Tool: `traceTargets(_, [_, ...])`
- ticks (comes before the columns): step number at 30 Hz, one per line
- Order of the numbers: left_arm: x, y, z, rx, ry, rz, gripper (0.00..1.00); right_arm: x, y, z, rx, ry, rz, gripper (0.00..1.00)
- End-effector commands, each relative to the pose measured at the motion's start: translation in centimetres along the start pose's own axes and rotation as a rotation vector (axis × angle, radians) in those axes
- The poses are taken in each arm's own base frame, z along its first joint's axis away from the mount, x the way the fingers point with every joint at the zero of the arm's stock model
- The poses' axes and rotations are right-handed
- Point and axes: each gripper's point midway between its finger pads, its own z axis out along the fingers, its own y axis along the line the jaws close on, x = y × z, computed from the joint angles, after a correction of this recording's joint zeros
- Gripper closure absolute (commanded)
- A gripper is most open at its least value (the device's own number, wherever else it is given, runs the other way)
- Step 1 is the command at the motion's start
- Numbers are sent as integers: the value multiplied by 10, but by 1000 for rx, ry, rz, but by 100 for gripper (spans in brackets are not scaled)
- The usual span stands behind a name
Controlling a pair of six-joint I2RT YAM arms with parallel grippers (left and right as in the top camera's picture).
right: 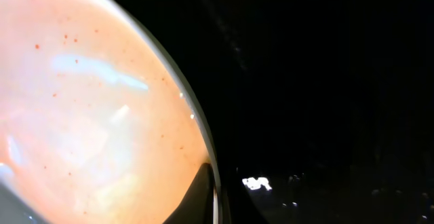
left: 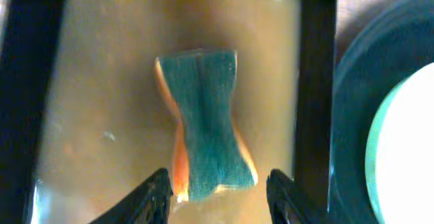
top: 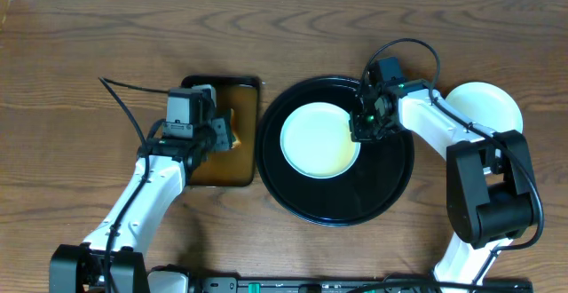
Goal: Clean dirty plates on tray and stack at the side
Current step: 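Return the sponge to the water tray and release it, left gripper, then lift the pale green plate off the round tray with the right gripper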
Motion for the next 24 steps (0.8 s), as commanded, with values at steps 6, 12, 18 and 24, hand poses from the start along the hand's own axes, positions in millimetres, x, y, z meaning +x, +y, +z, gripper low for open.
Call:
traceTargets(6, [16,1,3,9,64,-17,52,13,11,18,-68,58,-51,99])
traceTargets(12, [16,1,3,9,64,-17,52,-1,14,6,-85,-4,-58,99])
traceTargets(18, [16,1,3,8,63,-17,52,-20,15,-23,-77,-113,-88,99])
traceTargets(24, [15,1,3,9,61,-17,51,-32,11,-50,-7,-203,-122,99])
